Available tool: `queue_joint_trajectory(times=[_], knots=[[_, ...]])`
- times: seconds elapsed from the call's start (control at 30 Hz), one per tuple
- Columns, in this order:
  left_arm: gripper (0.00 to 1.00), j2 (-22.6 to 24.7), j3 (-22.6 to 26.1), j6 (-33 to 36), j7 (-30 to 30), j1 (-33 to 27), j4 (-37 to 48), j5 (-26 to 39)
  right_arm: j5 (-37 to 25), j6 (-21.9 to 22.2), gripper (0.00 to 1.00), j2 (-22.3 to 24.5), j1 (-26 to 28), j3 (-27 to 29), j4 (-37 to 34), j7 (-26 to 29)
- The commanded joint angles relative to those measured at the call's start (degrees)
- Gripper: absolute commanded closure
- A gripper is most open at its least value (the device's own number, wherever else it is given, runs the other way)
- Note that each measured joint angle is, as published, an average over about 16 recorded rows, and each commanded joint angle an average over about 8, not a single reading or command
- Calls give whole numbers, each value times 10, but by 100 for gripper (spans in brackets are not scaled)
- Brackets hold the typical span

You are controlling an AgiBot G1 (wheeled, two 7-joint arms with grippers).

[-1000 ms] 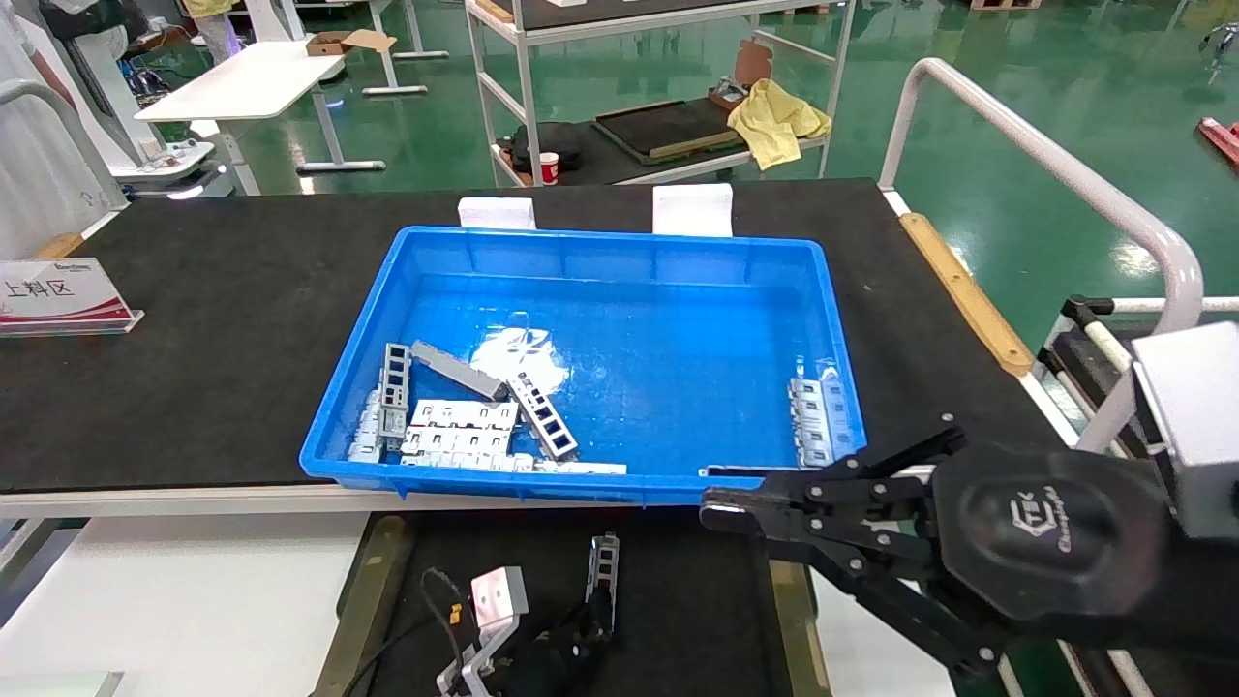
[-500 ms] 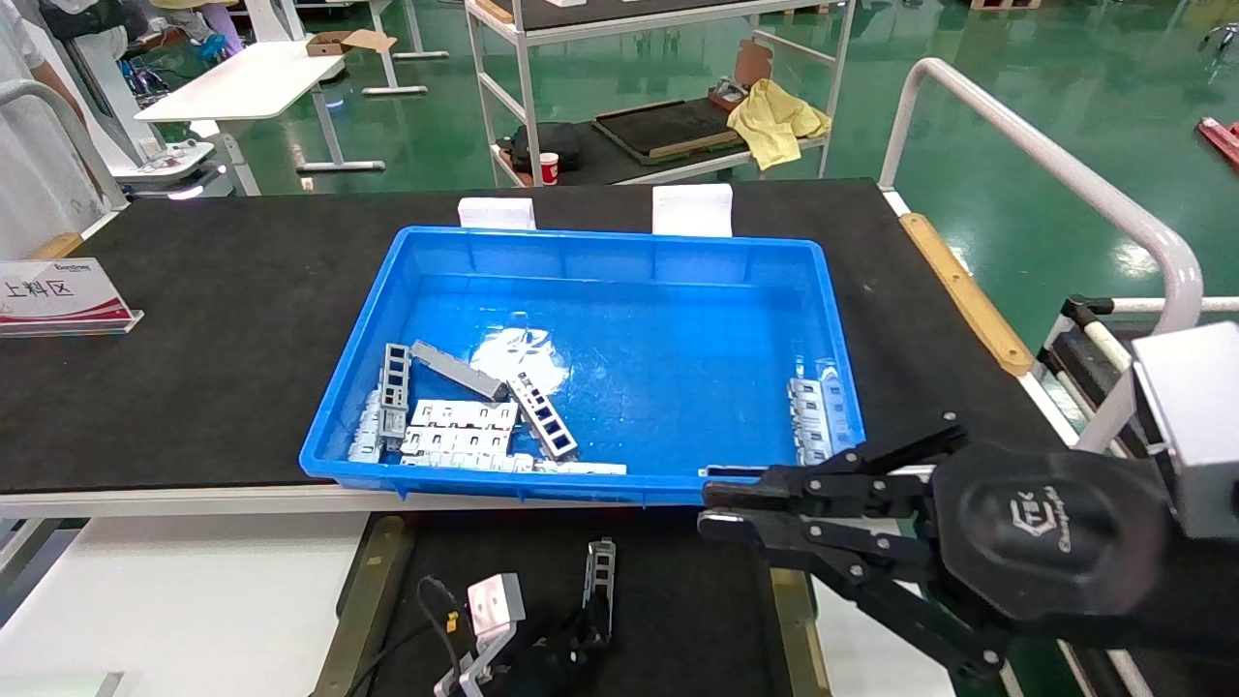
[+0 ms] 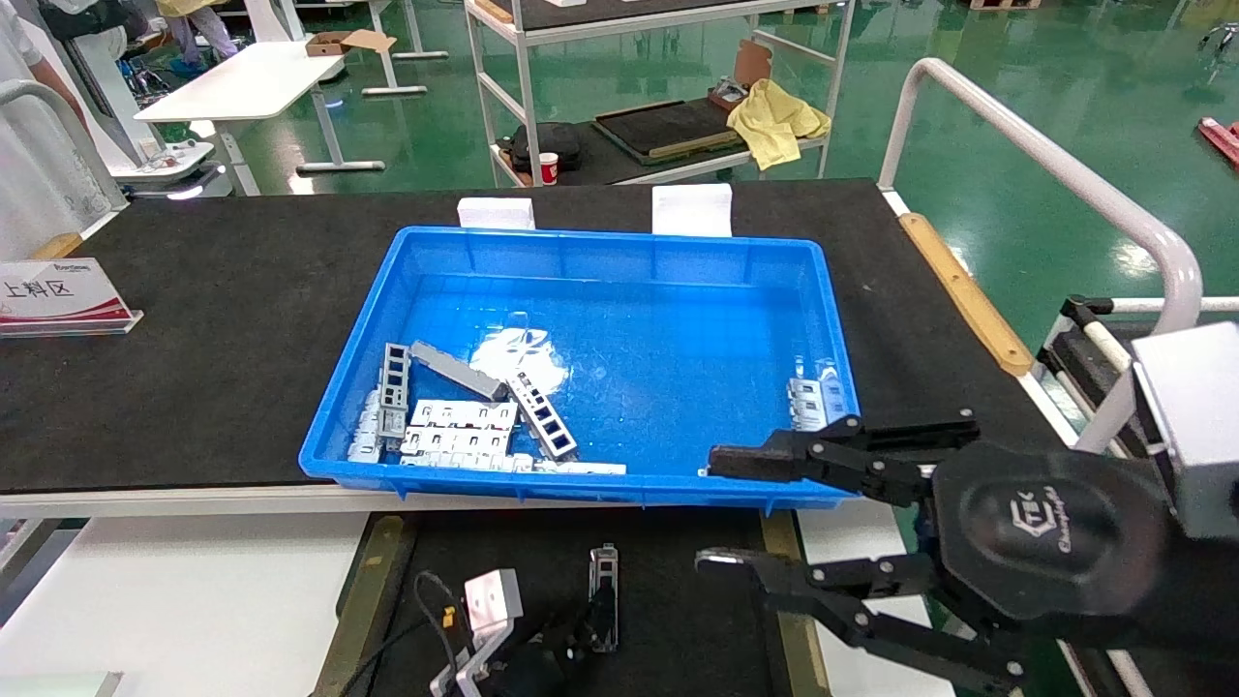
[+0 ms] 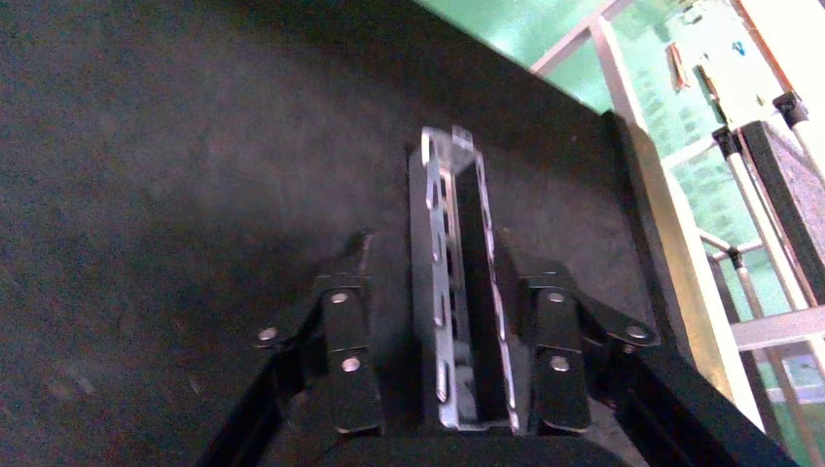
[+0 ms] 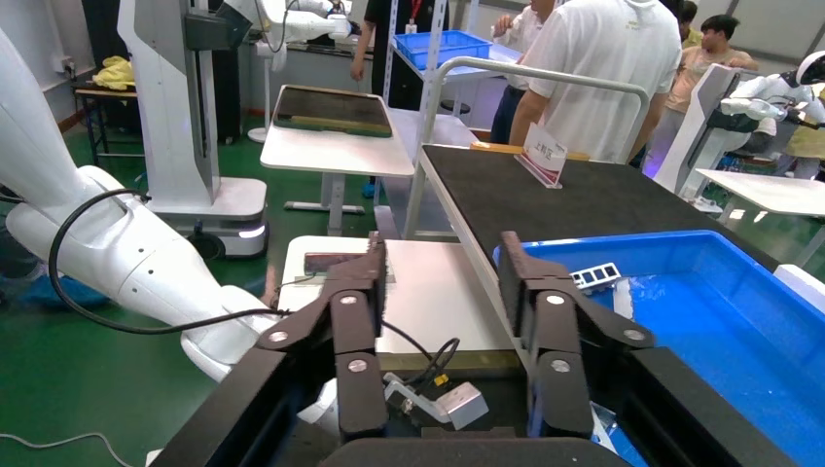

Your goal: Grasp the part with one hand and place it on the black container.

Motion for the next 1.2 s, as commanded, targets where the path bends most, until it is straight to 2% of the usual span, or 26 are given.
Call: queue_joint_trajectory(times=[0.03,0.3,0.87,1.2], knots=[[0,-2,-3,4,3,1,-5,11,0,0,0,0,0,0,0,0],[0,-47,-4,72,24,22,-46,42,0,0,0,0,0,0,0,0],[0,-225,47,319,42,24,-128,73,0,0,0,0,0,0,0,0],[0,-323,45,407,36,-1,-173,79,0,0,0,0,0,0,0,0]])
